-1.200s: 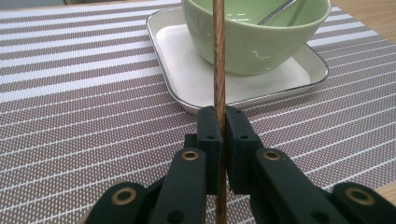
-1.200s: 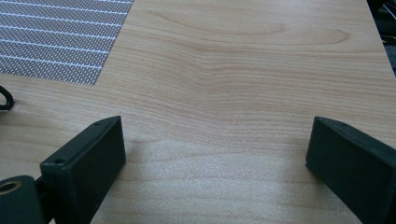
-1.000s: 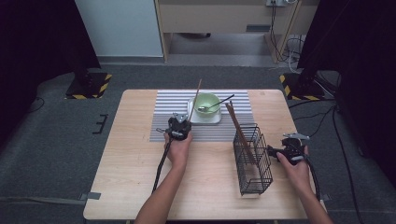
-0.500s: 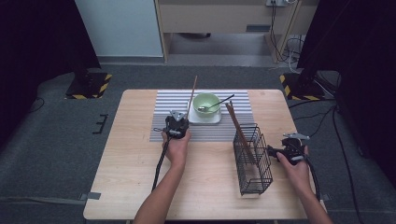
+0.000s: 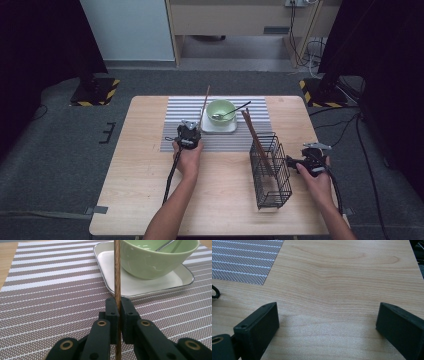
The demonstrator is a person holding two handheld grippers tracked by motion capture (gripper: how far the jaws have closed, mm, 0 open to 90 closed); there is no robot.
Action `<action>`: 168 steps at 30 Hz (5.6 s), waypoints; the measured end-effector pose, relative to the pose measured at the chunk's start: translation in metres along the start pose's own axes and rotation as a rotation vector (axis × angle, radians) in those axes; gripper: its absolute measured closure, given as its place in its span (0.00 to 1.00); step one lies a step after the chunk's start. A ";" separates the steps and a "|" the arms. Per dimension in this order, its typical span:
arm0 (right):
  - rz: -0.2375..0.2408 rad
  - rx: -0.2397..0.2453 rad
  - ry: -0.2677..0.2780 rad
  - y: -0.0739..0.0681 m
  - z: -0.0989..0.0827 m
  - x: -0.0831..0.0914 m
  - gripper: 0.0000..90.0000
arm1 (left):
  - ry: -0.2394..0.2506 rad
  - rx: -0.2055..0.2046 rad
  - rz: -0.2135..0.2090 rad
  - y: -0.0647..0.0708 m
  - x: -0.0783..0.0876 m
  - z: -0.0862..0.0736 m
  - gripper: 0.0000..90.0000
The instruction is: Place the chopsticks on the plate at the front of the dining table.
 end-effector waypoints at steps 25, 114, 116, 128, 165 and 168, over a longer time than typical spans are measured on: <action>0.000 0.000 0.000 0.000 0.000 0.000 0.05 | -0.078 0.001 0.017 -0.002 -0.009 -0.011 0.95; 0.000 0.000 0.000 0.000 0.000 0.000 0.05 | -0.061 0.000 -0.007 0.015 -0.016 -0.015 0.89; 0.000 0.000 0.000 0.000 0.000 0.000 0.05 | -0.052 -0.004 -0.007 0.015 -0.015 -0.015 0.88; -0.001 0.000 0.000 0.000 0.000 0.000 0.05 | -0.016 -0.034 0.009 0.017 -0.004 -0.013 0.67; 0.002 0.006 -0.002 -0.002 0.000 0.000 0.05 | -0.080 -0.045 -0.074 0.034 -0.008 -0.027 0.83; 0.002 0.006 -0.002 -0.002 0.000 0.000 0.05 | -0.081 -0.040 -0.071 0.034 -0.009 -0.027 0.83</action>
Point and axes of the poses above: each handheld gripper's, and its own axes: x roughly backward along the jaws, z roughly out of its top, y roughly to its right, the point moved 5 cm from there along -x, roughly forward along the jaws, and after that the axes turned 2 degrees about -y, right-handed, at the moved point
